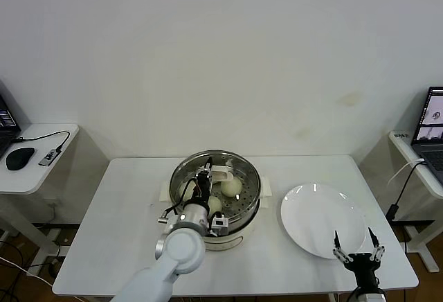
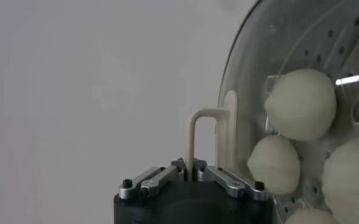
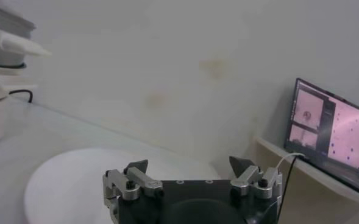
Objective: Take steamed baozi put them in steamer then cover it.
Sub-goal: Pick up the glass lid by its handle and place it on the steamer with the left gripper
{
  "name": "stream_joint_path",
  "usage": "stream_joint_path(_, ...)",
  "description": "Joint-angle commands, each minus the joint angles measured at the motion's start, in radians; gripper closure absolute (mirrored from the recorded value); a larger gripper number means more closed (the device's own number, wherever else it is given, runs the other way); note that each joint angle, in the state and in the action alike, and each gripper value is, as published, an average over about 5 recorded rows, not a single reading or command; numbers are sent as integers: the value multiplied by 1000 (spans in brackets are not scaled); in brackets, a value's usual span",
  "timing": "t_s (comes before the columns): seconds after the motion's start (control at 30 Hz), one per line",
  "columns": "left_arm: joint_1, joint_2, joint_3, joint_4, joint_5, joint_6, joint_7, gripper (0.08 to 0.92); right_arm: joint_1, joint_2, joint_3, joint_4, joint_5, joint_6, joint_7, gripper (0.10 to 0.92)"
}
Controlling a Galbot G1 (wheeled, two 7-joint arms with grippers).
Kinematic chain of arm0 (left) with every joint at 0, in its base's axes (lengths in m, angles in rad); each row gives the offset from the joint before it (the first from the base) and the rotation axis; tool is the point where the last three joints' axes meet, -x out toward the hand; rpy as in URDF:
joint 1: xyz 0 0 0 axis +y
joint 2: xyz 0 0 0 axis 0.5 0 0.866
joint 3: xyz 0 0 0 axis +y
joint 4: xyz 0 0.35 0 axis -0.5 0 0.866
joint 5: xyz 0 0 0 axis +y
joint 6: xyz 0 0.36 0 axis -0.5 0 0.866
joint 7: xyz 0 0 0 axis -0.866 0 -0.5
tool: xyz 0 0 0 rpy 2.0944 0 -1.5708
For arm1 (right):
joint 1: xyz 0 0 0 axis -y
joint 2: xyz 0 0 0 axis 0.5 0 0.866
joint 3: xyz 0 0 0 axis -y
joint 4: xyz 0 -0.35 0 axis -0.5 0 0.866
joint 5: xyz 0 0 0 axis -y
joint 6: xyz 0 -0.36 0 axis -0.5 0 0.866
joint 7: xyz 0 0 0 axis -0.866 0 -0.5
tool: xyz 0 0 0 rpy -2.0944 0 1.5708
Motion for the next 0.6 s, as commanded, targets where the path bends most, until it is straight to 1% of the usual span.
stream_joint_path(0.03, 2, -12, 1, 18, 11, -4, -4, 856, 1, -1, -1, -1, 1, 1, -1, 203)
stream_joint_path(0.6, 15, -19, 4, 12, -4, -4, 2, 856, 4, -3, -7, -10, 1, 0, -1, 203)
